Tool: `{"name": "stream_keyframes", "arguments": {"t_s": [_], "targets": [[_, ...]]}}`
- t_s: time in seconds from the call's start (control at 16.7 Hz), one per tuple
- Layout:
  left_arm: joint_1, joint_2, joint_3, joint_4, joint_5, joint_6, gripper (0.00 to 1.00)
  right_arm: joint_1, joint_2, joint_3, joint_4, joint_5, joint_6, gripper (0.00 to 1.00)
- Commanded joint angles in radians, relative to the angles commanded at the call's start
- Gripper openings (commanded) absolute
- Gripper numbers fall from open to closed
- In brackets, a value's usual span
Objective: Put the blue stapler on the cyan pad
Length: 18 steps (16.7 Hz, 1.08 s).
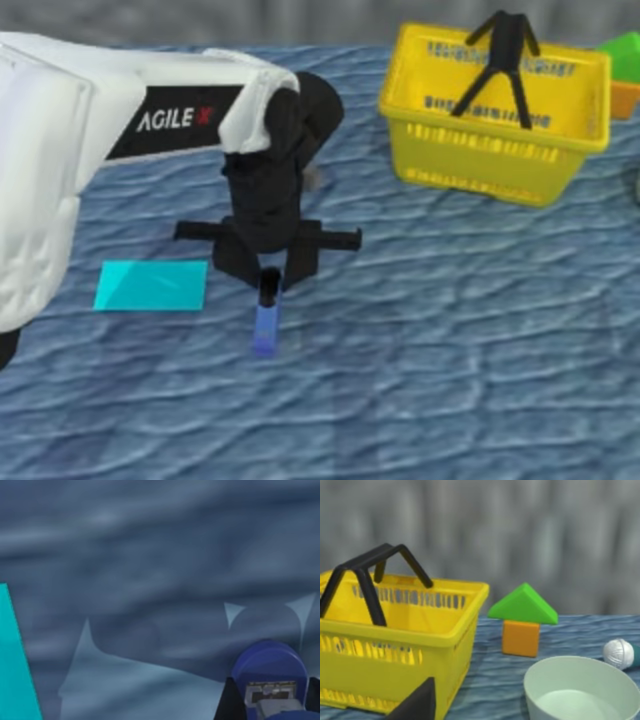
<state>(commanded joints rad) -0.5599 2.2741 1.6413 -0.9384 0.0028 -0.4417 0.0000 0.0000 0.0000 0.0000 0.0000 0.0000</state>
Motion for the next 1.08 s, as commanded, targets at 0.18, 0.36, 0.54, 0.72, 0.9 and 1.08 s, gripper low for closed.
{"name": "stream_keyframes", "arguments": {"t_s": [0.18,0.36,0.54,0.72,0.9,1.08], "targets": [[0.0,0.0,0.0,0.0,0.0,0.0,0.0,0.0,0.0,0.0,0.0,0.0,0.0,1.0],[0.001,-0.002,0.0,-0.001,0.0,0.001,0.0,0.0,0.0,0.0,0.0,0.0,0.0,1.0],[0.001,-0.01,0.037,-0.042,-0.001,0.0,0.0,0.0,0.0,0.0,0.0,0.0,0.0,1.0],[0.008,-0.039,0.123,-0.163,-0.002,-0.003,0.0,0.0,0.0,0.0,0.0,0.0,0.0,1.0],[0.015,-0.071,0.213,-0.297,-0.001,-0.003,0.0,0.0,0.0,0.0,0.0,0.0,0.0,1.0],[0.019,-0.093,0.257,-0.348,-0.001,-0.003,0.0,0.0,0.0,0.0,0.0,0.0,0.0,1.0]]}}
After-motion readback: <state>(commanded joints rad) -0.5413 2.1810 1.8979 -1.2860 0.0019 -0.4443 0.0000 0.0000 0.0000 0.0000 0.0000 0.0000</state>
